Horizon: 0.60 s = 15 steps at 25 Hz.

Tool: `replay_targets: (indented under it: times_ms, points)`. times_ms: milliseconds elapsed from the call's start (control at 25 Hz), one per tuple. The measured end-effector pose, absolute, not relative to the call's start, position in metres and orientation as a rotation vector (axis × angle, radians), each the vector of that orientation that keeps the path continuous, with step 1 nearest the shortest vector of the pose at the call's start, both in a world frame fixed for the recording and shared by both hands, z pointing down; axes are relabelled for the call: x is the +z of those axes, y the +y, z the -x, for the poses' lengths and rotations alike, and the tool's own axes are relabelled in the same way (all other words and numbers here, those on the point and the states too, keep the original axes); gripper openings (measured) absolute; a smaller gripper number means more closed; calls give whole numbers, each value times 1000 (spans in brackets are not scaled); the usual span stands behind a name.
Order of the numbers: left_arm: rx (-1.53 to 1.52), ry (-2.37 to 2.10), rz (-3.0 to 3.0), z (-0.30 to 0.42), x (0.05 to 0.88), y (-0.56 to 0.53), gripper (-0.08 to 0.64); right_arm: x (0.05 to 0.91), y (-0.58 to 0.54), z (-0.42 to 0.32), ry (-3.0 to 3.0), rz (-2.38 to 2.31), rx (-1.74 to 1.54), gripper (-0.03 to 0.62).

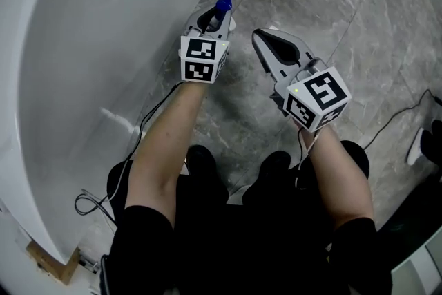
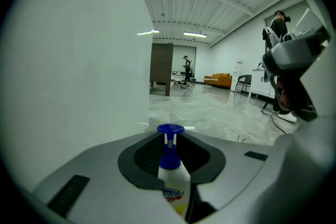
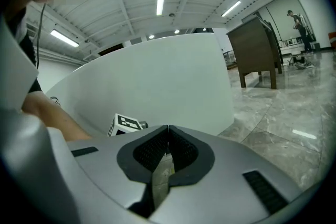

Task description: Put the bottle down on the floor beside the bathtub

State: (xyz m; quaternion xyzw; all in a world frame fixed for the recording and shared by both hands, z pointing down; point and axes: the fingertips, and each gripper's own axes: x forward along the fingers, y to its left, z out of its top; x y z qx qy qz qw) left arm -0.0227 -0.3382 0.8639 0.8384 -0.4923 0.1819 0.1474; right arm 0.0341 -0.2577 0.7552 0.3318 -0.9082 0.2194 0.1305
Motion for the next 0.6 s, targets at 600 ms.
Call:
replay_targets:
  times_ms: [600]
  points:
    - [543, -1439, -2382, 18, 900, -324, 81, 767, -248, -31, -2634, -895, 642, 29]
